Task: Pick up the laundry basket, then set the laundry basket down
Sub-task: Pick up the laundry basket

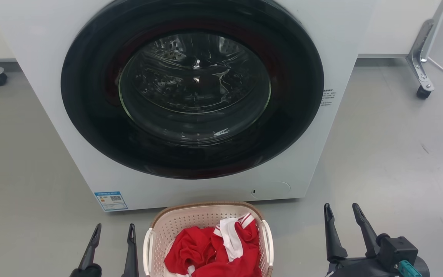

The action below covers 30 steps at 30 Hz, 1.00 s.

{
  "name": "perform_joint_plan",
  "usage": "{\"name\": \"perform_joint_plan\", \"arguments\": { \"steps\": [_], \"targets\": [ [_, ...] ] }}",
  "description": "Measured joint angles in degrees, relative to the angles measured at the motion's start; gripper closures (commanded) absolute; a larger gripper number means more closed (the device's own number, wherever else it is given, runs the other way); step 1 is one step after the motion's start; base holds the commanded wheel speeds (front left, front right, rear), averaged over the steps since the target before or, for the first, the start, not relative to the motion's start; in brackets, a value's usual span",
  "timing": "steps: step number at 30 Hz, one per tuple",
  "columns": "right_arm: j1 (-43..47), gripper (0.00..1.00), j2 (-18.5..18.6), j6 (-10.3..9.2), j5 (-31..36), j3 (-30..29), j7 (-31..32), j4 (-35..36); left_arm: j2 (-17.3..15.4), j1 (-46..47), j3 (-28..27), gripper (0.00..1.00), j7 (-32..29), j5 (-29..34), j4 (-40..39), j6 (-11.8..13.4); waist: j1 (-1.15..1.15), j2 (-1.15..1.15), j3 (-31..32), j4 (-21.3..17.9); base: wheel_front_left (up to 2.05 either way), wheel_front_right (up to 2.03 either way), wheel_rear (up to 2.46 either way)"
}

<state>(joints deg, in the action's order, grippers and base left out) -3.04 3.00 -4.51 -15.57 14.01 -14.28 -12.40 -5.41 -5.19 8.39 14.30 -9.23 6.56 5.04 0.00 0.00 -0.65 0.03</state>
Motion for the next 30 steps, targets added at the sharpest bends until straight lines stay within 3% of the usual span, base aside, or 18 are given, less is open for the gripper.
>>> {"name": "perform_joint_plan", "arguments": {
  "steps": [14, 30],
  "targets": [
    [-0.2, 0.00, 0.0, 0.49, 1.0, -1.2, 0.0, 1.8, 0.3, 1.4, 0.0, 0.00, 0.0, 0.1, -1.3, -0.1, 0.00, 0.00, -3.8, 0.3, 0.00, 0.00, 0.00],
    [-9.9, 0.00, 1.3, 2.54, 2.1, -2.8, 0.0, 0.0, 1.9, 12.0, -0.2, 0.00, 0.0, -1.8, 3.1, -0.6, 0.01, 0.01, -15.1, 1.3, 0.00, 0.00, 0.00]
  ]
}}
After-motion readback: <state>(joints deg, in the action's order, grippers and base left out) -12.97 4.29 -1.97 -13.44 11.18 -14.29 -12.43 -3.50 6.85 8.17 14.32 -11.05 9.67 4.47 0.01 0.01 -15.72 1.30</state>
